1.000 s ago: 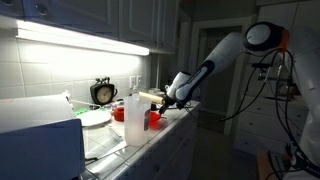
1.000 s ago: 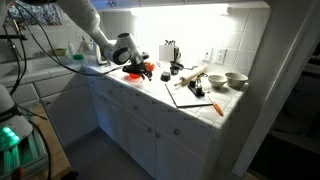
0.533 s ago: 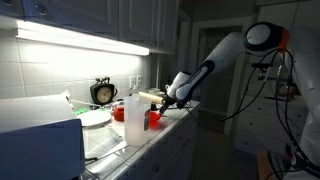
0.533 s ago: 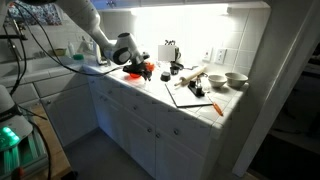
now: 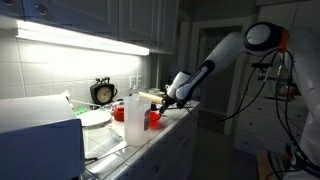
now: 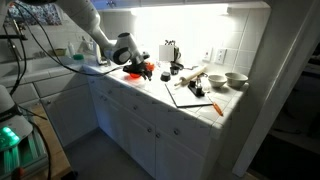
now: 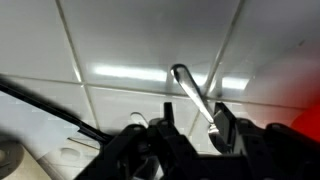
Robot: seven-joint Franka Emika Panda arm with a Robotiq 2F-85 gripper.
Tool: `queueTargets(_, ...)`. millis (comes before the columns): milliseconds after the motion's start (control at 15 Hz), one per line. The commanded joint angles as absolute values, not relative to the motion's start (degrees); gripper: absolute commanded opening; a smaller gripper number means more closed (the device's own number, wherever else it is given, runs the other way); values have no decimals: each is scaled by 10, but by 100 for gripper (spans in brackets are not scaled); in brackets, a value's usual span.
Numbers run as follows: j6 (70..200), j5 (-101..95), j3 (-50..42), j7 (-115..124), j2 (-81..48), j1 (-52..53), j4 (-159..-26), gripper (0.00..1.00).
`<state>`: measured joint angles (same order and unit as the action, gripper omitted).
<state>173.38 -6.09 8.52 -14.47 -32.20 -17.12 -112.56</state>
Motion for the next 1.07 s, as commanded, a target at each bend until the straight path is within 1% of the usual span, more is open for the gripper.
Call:
queueTargets(0,1741,-46,115,-190,-342,-196,-1102,78)
queueTargets(67,1742,-47,127,-205,-348,-206,-1095,86)
queueTargets(200,1738,-49,156,-240,-358,-231,-1084,99)
queueTargets(467,1729,-54,203,-300,-382,-274,-1066,100)
queueTargets(667,1720,-55,223,-321,-394,-293,-1058,100)
queueTargets(733,1719,-55,227,-326,-398,-297,-1056,75)
queueTargets(800,1718,-55,231,-331,-401,-301,-1054,72)
queueTargets(867,1717,-55,234,-334,-402,-304,-1053,66)
queueTargets(933,1718,-55,237,-337,-404,-306,-1052,57)
queueTargets(1000,1718,-55,238,-337,-404,-307,-1052,51)
